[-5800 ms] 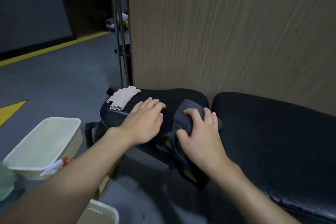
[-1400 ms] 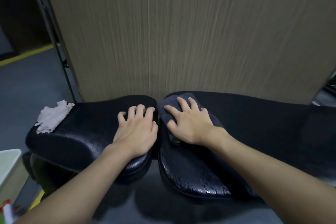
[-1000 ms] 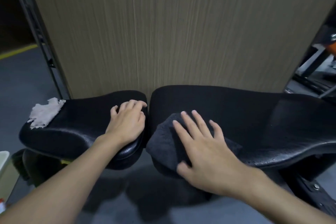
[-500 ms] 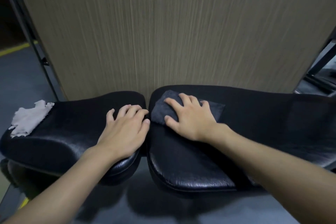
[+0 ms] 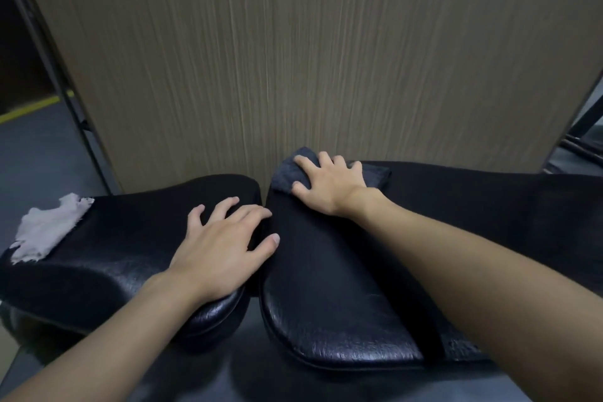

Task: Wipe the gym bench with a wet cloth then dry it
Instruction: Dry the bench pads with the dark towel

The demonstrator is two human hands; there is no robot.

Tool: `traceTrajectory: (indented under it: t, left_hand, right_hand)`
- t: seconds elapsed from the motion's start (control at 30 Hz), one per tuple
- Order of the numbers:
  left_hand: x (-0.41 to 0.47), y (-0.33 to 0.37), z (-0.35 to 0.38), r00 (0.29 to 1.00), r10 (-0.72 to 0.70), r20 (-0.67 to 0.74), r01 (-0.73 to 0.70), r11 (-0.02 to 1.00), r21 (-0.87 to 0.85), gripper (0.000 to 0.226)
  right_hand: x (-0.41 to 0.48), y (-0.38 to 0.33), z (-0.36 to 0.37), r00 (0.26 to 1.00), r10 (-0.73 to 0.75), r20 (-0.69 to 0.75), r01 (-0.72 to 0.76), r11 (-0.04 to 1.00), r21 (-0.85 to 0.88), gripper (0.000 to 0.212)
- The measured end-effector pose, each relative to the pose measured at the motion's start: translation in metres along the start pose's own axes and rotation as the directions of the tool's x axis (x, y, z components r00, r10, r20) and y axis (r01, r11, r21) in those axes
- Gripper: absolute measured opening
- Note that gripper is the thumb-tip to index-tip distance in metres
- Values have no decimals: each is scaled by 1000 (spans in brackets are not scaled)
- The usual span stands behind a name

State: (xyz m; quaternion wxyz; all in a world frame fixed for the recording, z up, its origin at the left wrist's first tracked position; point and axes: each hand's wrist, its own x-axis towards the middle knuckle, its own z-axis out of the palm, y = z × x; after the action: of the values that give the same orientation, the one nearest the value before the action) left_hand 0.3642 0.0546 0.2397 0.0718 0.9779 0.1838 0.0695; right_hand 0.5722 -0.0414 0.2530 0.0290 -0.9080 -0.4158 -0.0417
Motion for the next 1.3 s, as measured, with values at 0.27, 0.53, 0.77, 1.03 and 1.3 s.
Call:
traceTrajectory:
  t: [0.27,0.53,0.77,1.03,1.3]
  left_hand:
    - [0,-3,2,1000,-6,-20,5,999,-53,43]
    - [0,11,-8,999,-37,38,43,989,-143,42]
    - [7,26,3,1000,-21,-20,18,989,-146,42]
    - [10,26,8,1000,-11,19,11,1000,-6,52]
    - [11,29,9,1000,-23,19,22,999,35,60]
  right_hand:
    - [-153,-13,-11,973,-219,-70,221,975,22,67]
    - [-232,-14,-37,961,-273,38,265,954,143,70]
    - [-193,-11,-14,968,-244,-65,246,969,15,66]
    - [-78,25,-5,993,-107,-48,108,994,4,69]
    - [27,52,2,1000,27,0,-27,1000,3,64]
